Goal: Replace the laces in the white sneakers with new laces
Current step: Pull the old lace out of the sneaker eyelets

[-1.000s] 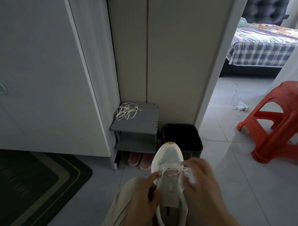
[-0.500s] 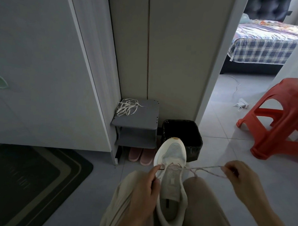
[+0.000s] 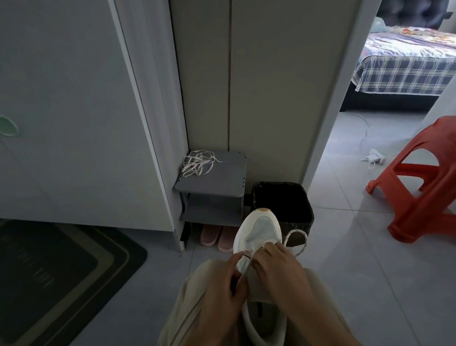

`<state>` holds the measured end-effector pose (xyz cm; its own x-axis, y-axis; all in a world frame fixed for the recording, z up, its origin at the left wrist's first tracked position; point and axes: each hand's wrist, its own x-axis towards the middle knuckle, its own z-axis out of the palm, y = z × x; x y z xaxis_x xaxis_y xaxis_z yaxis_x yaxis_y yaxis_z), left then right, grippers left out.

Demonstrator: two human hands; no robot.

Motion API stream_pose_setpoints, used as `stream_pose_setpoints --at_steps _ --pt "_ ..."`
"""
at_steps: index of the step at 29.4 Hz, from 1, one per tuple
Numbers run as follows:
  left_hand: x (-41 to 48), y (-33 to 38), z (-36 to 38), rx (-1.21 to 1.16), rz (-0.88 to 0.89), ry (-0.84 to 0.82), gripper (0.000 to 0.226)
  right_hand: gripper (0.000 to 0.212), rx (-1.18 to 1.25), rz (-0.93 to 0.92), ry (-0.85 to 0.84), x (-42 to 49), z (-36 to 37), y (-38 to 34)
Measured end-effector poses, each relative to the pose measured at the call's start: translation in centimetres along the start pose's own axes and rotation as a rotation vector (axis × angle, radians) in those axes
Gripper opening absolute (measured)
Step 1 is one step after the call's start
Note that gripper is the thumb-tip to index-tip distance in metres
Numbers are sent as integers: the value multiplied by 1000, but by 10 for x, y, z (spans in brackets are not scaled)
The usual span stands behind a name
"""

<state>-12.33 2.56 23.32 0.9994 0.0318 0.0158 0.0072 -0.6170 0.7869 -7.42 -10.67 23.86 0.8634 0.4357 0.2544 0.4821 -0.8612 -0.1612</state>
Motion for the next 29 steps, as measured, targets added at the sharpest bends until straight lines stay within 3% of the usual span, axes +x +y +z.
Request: stream_pose_setpoints --at_steps 3,7,9,13,16,18,19,21,24,29 --pt "-2 5 0 18 29 15 44 7 92 -72 29 -4 -3 10" --pt "-3 6 -2 59 127 60 42 24 204 -85 -46 -8 -11 17" --pt "-3 6 -3 202 197 72 35 18 277 -71 -163 -6 -18 24" --pt "-5 2 -6 194 205 105 35 8 479 -50 -325 -8 -40 44" --pt "-6 5 -6 47 174 134 39 20 471 238 -68 -15 -51 83" --pt "-6 11 -6 -1 175 107 41 16 325 502 -8 -20 -57 105" --pt "-5 14 -7 -6 184 82 42 27 256 574 -24 -20 -56 109" --pt "-4 13 -5 27 220 58 42 35 225 510 -59 -18 -48 96" --pt "-6 4 -3 130 252 54 39 13 314 304 -137 -10 -32 54" --pt "-9 -10 -5 187 289 104 32 16 523 303 -273 -7 -29 38"
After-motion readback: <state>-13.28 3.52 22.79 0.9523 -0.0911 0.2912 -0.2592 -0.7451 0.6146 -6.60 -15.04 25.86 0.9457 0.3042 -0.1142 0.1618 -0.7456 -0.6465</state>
